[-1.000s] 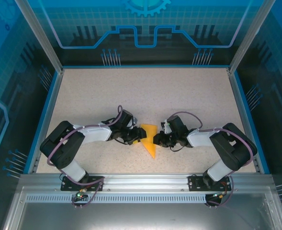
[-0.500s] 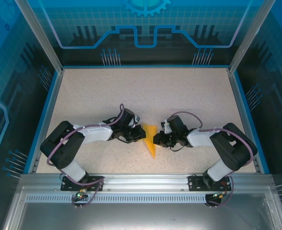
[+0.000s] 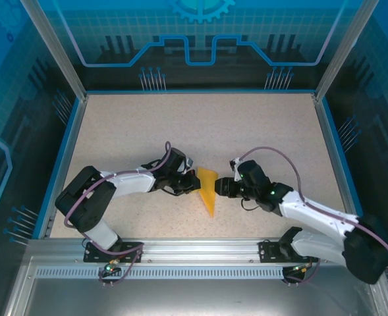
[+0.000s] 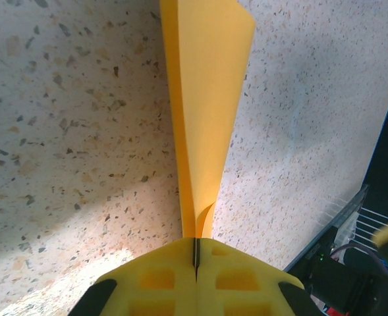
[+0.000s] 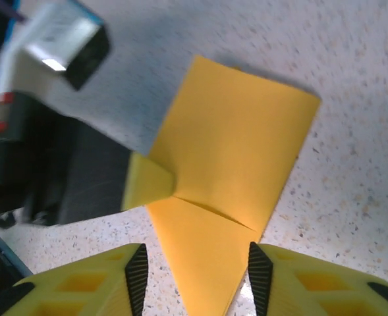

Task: Fold a paper plane with a square sheet of paper (pick it up from the middle)
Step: Fold the wing for the fifth time at the center of the table.

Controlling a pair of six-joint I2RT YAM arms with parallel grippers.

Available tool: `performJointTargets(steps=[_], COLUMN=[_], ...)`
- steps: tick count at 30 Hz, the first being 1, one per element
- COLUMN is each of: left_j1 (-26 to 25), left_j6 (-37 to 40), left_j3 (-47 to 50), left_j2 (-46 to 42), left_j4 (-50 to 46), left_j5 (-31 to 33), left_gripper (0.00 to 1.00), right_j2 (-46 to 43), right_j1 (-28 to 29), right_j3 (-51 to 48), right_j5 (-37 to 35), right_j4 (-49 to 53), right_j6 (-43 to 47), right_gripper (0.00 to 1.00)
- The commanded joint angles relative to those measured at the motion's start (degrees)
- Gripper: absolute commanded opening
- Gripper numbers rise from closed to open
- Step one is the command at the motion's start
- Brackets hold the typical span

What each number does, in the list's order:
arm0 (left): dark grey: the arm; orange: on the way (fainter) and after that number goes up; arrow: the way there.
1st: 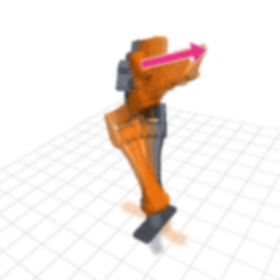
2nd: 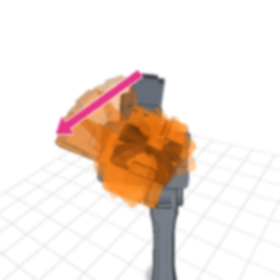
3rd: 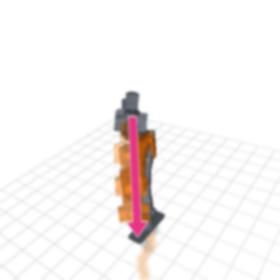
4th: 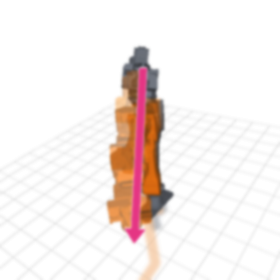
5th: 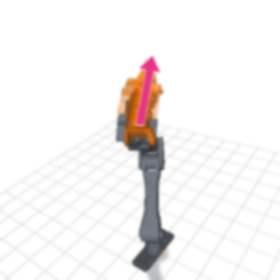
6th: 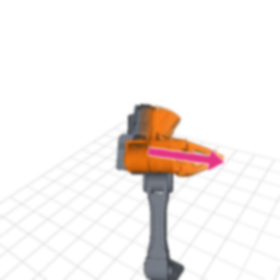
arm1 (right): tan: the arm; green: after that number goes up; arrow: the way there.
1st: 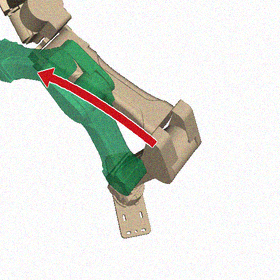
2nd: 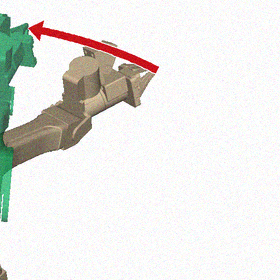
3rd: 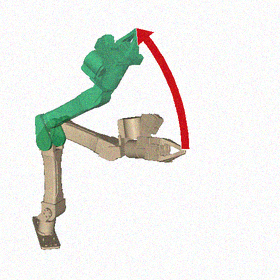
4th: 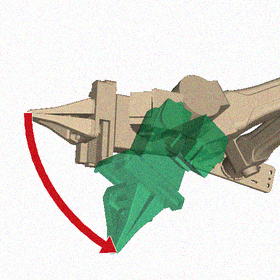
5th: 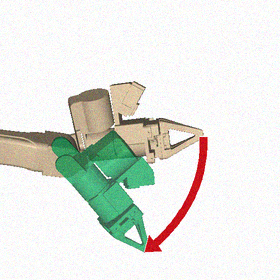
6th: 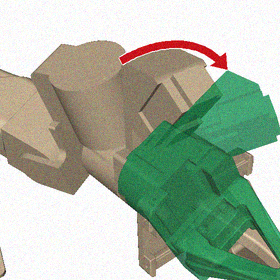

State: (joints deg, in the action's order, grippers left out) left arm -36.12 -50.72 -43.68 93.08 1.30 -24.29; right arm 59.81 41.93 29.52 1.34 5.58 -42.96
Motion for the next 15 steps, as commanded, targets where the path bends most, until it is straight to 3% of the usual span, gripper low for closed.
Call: performJointTargets(steps=[1, 9, 15], left_j1=[-0.4, -0.4, -0.5], left_j6=[-0.3, -0.2, 0.1], left_j3=[-1.7, -2.6, -2.4], left_j2=[-0.5, -0.1, 0.0], left_j4=[-1.6, -2.9, -3.4], left_j5=[0.2, 0.3, 0.1], left_gripper=[0.00, 0.00, 0.00], right_j2=[-0.6, 10.1, 19.6], right_j1=[2.8, 23.0, 31.0], right_j3=[-0.9, 7.3, 15.2], right_j5=[-5.2, -30.7, -43.5], right_j4=[7.0, 17.5, 24.7], right_j6=[6.8, 4.2, -0.2], right_gripper=[0.50, 0.52, 0.51])
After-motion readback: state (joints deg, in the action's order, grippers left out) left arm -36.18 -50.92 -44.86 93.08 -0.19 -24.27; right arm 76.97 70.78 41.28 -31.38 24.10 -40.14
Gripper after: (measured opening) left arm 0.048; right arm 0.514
